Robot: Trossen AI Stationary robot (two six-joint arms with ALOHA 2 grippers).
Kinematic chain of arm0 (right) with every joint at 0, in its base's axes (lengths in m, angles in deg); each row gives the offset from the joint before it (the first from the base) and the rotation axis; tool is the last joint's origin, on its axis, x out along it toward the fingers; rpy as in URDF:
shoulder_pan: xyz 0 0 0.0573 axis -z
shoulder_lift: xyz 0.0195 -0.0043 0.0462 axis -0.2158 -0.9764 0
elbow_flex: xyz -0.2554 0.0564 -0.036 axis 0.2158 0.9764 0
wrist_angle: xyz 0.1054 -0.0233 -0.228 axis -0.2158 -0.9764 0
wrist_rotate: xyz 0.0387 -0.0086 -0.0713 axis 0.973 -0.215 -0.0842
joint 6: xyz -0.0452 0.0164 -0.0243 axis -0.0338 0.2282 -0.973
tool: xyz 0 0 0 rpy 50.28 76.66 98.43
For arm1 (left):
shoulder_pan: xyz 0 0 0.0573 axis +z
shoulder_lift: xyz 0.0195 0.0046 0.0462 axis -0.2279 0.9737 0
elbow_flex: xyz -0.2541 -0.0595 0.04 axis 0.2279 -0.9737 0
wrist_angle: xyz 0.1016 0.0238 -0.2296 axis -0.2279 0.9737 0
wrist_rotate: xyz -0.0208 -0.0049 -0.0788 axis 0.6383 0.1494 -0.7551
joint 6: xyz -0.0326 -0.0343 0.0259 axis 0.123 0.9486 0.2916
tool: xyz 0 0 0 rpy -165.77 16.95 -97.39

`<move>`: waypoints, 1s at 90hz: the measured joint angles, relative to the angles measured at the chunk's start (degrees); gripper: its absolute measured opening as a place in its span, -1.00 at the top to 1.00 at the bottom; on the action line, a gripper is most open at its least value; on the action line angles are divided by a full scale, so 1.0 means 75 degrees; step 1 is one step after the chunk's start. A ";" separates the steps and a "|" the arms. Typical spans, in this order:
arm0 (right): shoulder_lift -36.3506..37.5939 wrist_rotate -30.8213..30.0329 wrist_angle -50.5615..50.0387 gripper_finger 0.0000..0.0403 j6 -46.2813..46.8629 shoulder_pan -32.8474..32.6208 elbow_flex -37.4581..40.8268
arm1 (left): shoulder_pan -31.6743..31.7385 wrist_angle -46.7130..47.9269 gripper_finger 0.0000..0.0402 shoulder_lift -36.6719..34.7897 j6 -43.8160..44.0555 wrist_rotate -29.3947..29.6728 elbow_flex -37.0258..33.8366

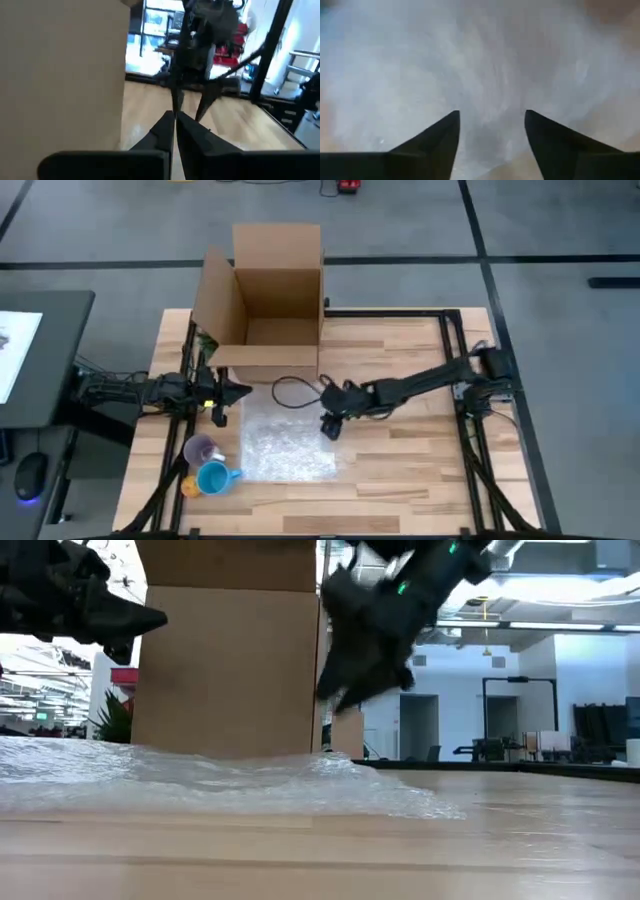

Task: Wrap mug
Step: Move the bubble wrap to the right

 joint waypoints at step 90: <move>0.1962 -0.0215 -0.7414 0.99 -0.0712 -0.0894 -0.4349 | -0.0009 0.0429 1.00 0.0653 0.0788 0.1205 0.0763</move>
